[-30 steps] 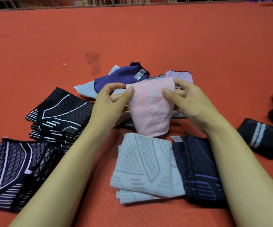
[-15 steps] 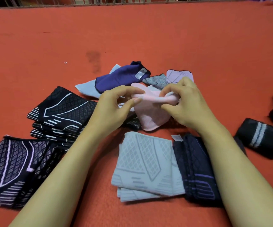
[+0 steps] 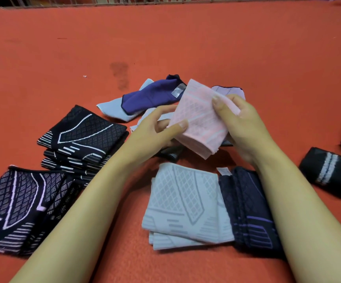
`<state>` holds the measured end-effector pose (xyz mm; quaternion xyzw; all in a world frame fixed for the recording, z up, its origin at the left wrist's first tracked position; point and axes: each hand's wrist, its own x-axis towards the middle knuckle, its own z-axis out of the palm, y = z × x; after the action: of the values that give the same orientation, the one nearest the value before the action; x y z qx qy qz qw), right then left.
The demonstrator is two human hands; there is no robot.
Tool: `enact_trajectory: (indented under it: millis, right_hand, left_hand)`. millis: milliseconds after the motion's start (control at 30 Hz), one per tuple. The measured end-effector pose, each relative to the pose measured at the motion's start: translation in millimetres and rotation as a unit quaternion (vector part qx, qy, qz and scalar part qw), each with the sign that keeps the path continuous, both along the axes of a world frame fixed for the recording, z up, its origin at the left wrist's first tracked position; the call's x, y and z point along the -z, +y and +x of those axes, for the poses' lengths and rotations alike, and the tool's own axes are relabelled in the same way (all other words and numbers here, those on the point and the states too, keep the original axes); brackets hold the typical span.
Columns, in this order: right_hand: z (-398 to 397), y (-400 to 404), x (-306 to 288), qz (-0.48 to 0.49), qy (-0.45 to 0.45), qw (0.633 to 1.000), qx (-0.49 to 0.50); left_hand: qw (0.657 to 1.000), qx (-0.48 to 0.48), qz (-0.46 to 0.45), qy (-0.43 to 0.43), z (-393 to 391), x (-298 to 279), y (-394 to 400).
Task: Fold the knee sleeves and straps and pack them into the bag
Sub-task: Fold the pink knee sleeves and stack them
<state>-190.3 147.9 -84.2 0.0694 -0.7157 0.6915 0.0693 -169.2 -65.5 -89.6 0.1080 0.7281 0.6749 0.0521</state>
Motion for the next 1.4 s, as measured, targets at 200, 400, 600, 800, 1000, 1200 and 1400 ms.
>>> enact_trajectory:
  millis: [200,400,600,800,1000,1200,1400]
  right_hand:
    - [-1,10,2,0.065,-0.084,0.993,-0.053]
    - [11,10,-4,0.11,-0.062,0.984,-0.127]
    - [9,3,-3,0.141,-0.032,0.986,-0.083]
    - [6,-5,0,0.305,0.032,0.952,0.003]
    - [11,-11,-6,0.351,0.011,0.936,-0.009]
    - [9,-14,-7,0.275,0.019,0.96,0.047]
    - [6,-13,-2,0.273,0.104,0.954,0.071]
  left_hand:
    - [0.997,-0.038,-0.045,0.04,-3,4,-5]
    - [0.993,-0.03,-0.098,0.06,-1,5,-3]
    - [0.995,-0.046,-0.071,0.056,0,7,-2]
    - [0.992,-0.055,-0.086,0.07,0,6,-2]
    - [0.986,-0.027,-0.137,0.093,-1,10,-2]
    - [0.99,-0.032,-0.121,0.059,-2,10,-5]
    - [0.997,-0.06,-0.048,0.025,-2,5,-1]
